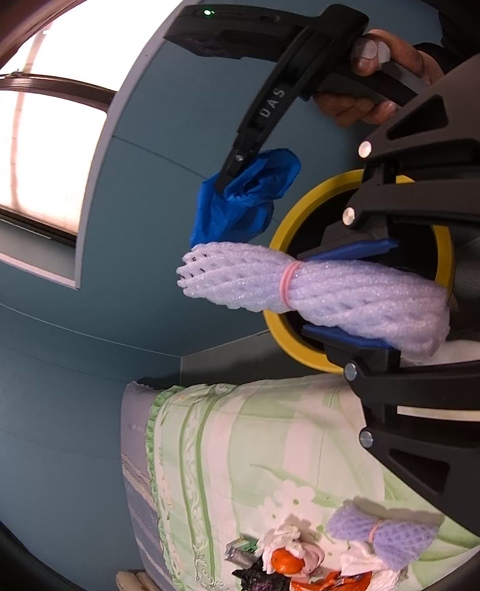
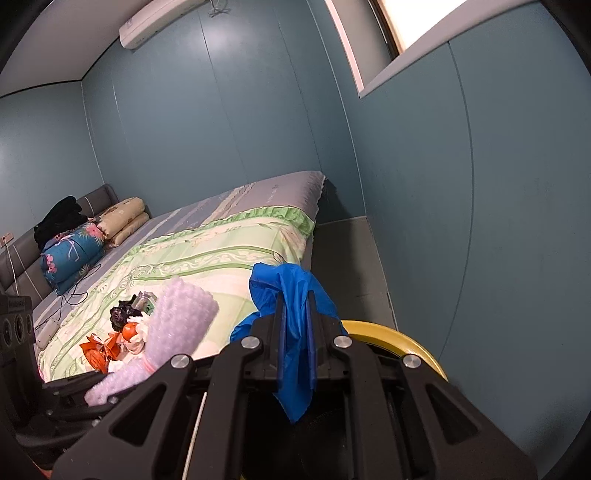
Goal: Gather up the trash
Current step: 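Carry the foam net and blue glove in both tools to the yellow-rimmed bin, then open the left tool over the bin while the right tool releases the glove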
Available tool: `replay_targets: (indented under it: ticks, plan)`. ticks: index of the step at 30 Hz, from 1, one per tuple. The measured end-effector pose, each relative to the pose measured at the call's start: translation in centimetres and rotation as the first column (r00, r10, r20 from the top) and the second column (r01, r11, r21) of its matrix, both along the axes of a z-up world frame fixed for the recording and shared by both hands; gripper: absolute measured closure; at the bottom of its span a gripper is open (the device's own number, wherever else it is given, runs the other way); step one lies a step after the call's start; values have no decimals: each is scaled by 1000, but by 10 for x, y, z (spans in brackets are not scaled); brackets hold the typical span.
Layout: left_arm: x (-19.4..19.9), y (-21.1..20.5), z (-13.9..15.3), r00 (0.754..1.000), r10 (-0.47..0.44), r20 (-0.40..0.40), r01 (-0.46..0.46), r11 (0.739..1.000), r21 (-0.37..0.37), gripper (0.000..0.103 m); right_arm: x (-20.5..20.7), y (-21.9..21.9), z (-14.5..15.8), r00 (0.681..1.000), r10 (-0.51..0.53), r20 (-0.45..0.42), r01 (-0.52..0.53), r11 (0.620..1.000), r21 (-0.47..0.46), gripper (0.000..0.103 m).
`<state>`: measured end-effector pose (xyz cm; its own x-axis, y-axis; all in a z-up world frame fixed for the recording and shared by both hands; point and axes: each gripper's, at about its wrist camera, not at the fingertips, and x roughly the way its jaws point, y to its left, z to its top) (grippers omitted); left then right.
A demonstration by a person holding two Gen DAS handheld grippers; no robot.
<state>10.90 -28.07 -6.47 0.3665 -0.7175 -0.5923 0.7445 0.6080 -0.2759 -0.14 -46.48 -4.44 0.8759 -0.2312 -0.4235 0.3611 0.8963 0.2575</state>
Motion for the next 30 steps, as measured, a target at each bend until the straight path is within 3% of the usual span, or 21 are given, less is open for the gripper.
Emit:
replay_targets:
  ticks: [11,16,18,19,22,30]
  plan:
    - [3,-16,-24,998,-22,-55,24,999,37,72,3,-11,-9,999,-27,-32,28,999,24,94]
    - [3,-15,-24,998,-16,-61,17,1000,26,59,4,-13,-11,998,-47,-37,49,998,39,94]
    - [5,-12,-24,998,-1,-66,3,1000,18,47,4,-16,-12,997,-61,-39,62,997,44,92]
    - [6,-10,-25,998,6,-70,-5,1000,15,47,5,-16,-12,997,-66,-38,68,997,48,89]
    - [12,-5,-24,997,27,-76,-27,1000,9,41,2,-18,-12,996,-80,-27,82,995,54,62]
    - [26,18,-12,994,102,-50,-103,995,-13,32,-1,-17,-9,997,-79,-10,80,995,52,62]
